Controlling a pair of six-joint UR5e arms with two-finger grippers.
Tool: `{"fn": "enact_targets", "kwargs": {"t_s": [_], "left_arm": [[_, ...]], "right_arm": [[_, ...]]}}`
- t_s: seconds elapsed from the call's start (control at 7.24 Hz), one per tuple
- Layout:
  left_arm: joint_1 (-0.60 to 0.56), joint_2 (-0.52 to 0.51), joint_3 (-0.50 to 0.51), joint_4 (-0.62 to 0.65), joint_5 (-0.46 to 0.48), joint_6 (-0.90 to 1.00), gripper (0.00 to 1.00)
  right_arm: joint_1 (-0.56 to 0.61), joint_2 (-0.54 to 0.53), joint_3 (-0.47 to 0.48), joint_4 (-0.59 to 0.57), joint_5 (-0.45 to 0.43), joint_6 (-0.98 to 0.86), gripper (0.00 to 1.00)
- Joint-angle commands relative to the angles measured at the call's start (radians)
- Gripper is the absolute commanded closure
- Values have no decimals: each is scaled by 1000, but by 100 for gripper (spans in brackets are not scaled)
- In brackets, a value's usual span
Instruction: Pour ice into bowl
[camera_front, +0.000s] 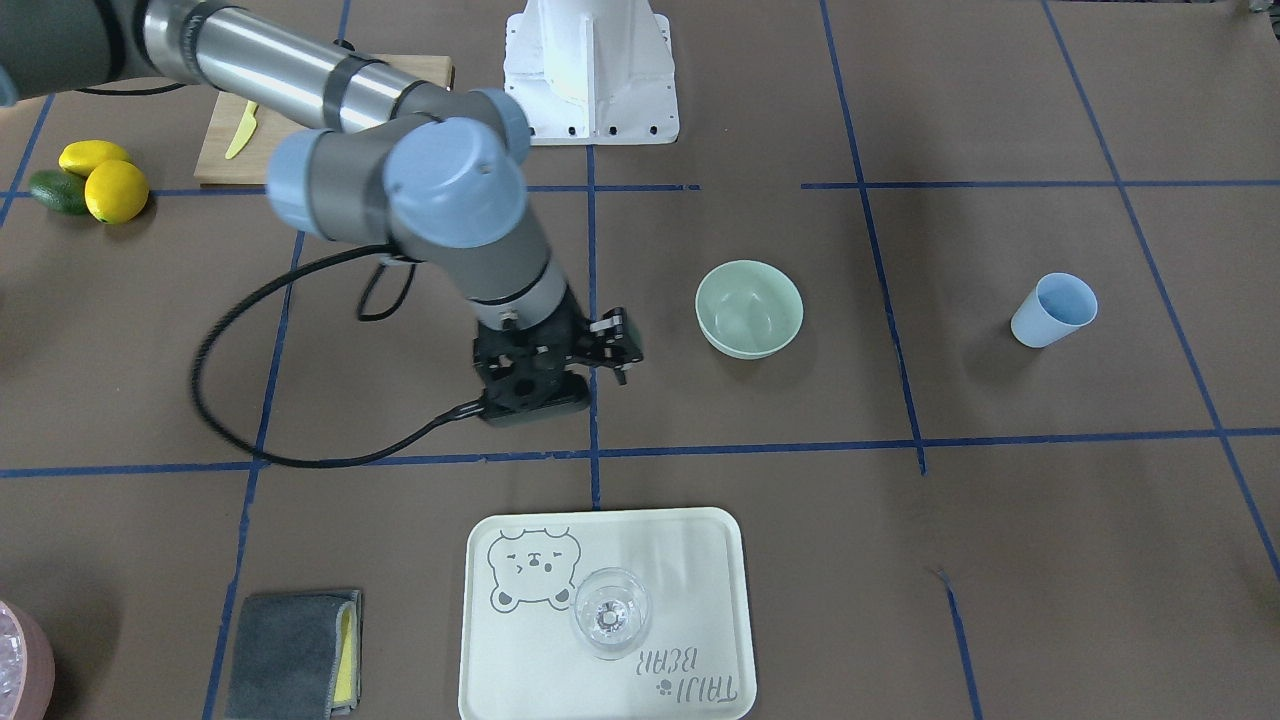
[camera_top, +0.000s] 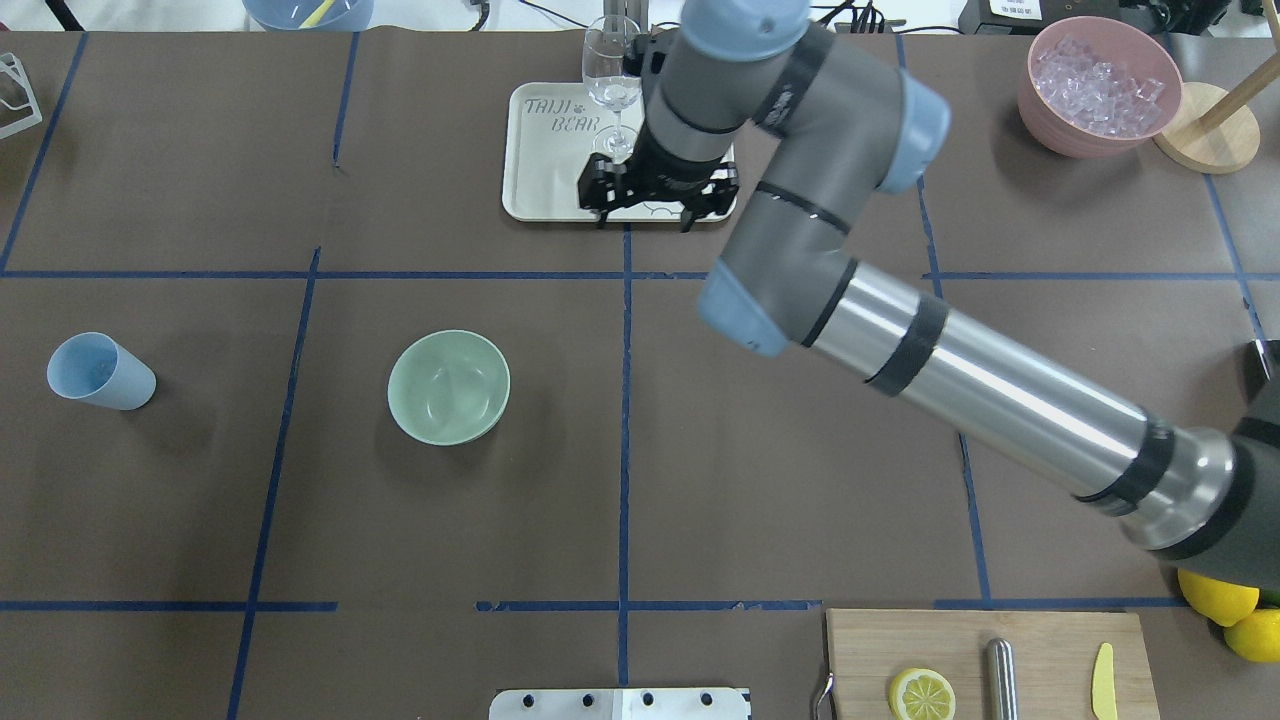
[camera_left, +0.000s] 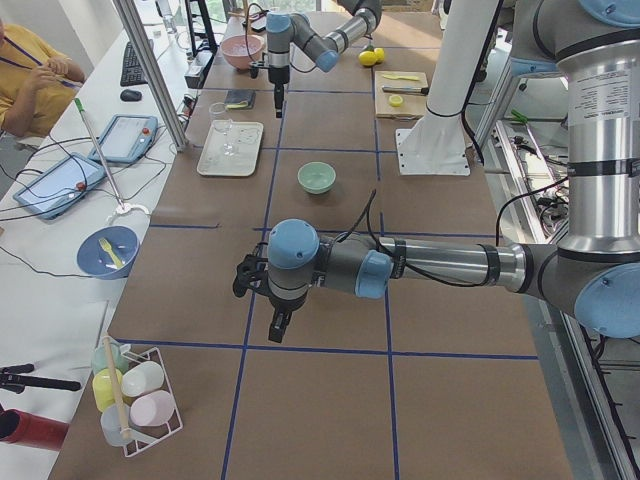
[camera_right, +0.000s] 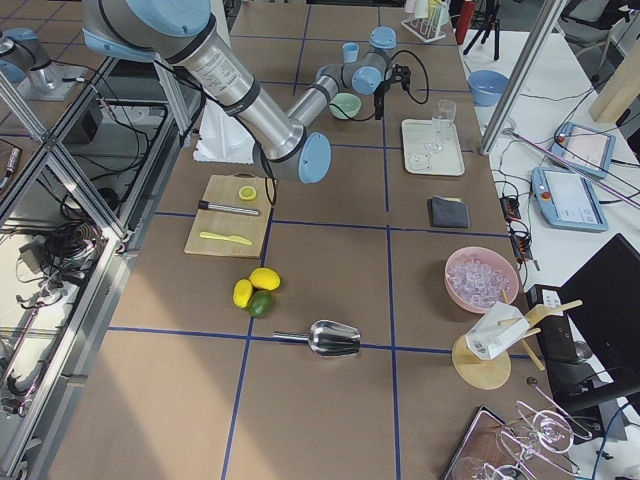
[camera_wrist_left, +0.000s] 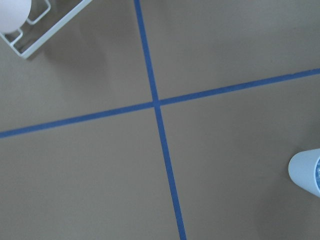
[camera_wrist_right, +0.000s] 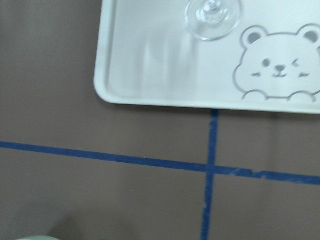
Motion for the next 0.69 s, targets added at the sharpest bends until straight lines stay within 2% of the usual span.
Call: {"fn": "enact_targets", "kwargs": {"t_s": [0.0,0.28,0.41,0.55], "left_arm": [[-1,-20,40,-204,4,-6,0],[-1,-27,53,-451,4,-3,0],[-1,-45,47,-534,-1,-81,0],[5,-50,28,-638,-1,-279,0]], "right_arm": [[197,-198,121,-70,98,-324,0],[352,-266,123,-244,99,-738,0],[430,-307,126,-291,98,-889,0],[504,-379,123,-293,99,-1036,0]]}}
